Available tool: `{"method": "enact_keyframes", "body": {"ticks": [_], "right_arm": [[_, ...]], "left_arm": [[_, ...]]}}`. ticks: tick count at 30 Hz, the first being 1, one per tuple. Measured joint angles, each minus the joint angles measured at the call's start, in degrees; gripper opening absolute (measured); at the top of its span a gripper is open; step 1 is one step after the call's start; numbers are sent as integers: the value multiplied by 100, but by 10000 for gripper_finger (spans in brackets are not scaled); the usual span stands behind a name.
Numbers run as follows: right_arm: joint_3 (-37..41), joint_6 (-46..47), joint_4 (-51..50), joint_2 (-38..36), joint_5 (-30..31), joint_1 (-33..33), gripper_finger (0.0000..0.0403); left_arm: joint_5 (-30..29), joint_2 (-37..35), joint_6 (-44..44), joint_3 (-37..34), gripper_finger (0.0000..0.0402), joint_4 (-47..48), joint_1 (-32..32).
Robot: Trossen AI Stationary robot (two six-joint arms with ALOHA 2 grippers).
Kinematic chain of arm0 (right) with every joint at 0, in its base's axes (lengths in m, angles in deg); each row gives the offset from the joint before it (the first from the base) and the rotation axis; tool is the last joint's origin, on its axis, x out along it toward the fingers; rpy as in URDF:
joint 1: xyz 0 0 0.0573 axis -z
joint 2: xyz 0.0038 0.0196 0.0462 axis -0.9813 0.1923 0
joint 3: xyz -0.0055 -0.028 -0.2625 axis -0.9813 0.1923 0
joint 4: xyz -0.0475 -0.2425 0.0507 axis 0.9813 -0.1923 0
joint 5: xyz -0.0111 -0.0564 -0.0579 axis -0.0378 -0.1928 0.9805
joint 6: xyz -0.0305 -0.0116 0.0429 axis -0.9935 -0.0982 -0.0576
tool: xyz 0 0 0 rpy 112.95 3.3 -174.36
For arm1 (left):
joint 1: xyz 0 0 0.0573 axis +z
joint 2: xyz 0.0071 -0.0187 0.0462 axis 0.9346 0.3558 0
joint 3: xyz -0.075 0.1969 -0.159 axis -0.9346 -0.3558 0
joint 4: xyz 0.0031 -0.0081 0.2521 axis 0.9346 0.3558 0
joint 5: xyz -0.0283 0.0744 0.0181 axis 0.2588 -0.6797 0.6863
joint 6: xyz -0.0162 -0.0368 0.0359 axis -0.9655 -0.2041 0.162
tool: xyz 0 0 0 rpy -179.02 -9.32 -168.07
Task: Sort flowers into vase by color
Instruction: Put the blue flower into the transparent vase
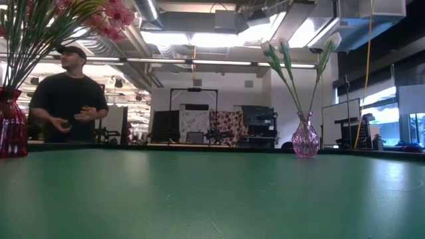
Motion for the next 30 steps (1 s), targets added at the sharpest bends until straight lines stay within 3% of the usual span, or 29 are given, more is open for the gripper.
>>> {"method": "enact_keyframes", "body": {"ticks": [5, 16, 27, 30], "right_arm": [[0, 150, -29, 0, 0, 2, 218], [0, 311, -217, 2, 217, 45, 218], [0, 352, -201, 2, 422, 310, 218], [0, 424, -147, 19, 617, 304, 218]], "left_arm": [[444, -450, -40, -25, 20, 792, 2], [1918, -591, -584, -268, 25, 908, 1], [3204, -589, -1011, -1419, 26, 35, -2], [3287, -589, -887, -1667, 26, -165, -2]]}}
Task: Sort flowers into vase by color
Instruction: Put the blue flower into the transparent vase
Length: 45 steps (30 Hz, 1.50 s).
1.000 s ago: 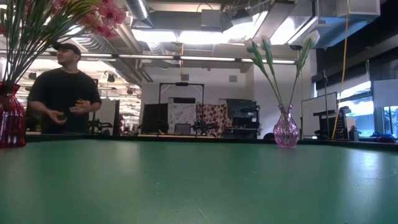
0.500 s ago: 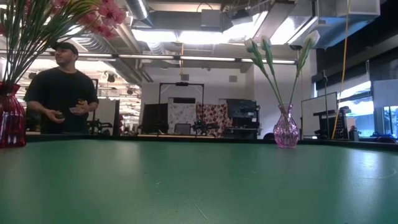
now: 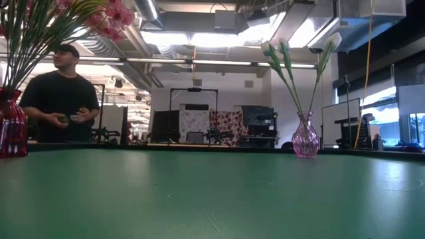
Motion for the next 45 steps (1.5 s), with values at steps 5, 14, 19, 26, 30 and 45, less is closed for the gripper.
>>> {"method": "enact_keyframes", "body": {"ticks": [5, 14, 19, 26, 30, 45], "right_arm": [[0, 44, 39, 3, 334, -7, 218], [0, 440, -113, 3, 600, -7, 218], [0, 449, -225, 3, 648, -4, 218], [0, 485, -330, 3, 649, -4, 218], [0, 481, -455, 3, 649, -4, 218], [0, 480, -957, 3, 651, -4, 218]], "left_arm": [[312, 0, -152, -351, 21, -747, -179], [-402, 0, 6, -454, 18, -956, -1081], [-952, 0, 341, -785, 18, -1168, -1590], [-1813, 2, 385, -1426, 17, -2000, -1906], [-2072, 4, 384, -1457, 17, -1971, -1906], [-2394, 416, 307, -1457, 16, -1920, -1906]]}}
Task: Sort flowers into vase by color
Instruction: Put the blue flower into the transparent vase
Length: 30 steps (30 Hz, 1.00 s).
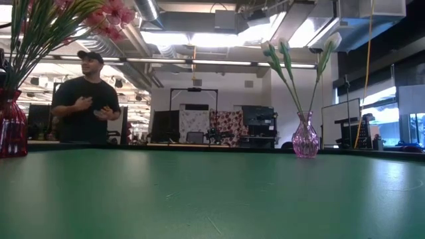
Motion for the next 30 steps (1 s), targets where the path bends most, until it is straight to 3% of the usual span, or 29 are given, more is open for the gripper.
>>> {"method": "enact_keyframes", "body": {"ticks": [8, 17, 23, 30], "right_arm": [[0, -2, -122, -2, 2, 0, 218], [0, -48, -238, -2, 90, 0, 218], [0, -47, -382, -2, 150, 0, 218], [-2, -386, 40, 21, 155, 0, 218]], "left_arm": [[-455, 4, -46, -1, 16, 65, -167], [-930, 6, -673, -2, 19, 455, -636], [-1545, 6, -459, -2, 20, 463, -847], [-1656, 4, -438, 167, 21, 452, -857]]}}
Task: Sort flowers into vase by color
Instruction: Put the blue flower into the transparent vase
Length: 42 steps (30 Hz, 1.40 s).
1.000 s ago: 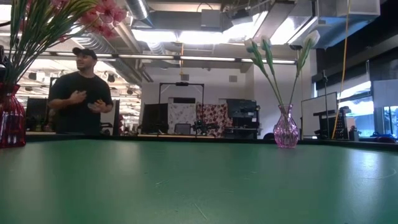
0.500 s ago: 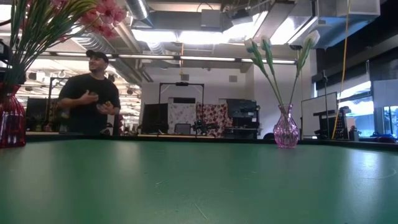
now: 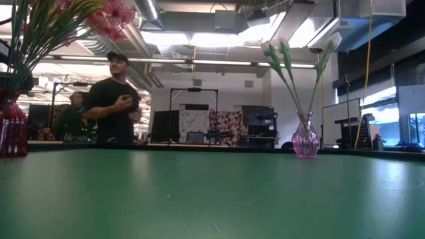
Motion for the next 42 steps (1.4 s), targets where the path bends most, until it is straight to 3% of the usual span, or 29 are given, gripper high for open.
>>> {"method": "enact_keyframes", "body": {"ticks": [10, 25, 30, 38, 42], "right_arm": [[0, -472, 193, 62, 200, 0, 218], [0, -860, 186, 59, -77, -44, 218], [0, -1311, 373, 16, -169, -232, 218], [-2, -1432, 571, 66, -201, -629, 218], [-3, -1326, 592, 180, -401, -779, 218]], "left_arm": [[-326, 171, 245, 731, 18, 190, 4], [-1136, 1747, 980, 2661, 16, 326, 2], [-1973, 2032, 1297, 3415, 15, 809, 4], [-3173, 2393, 2082, 4363, 15, 699, 35], [-3682, 2797, 2250, 4855, 15, 694, 336]]}}
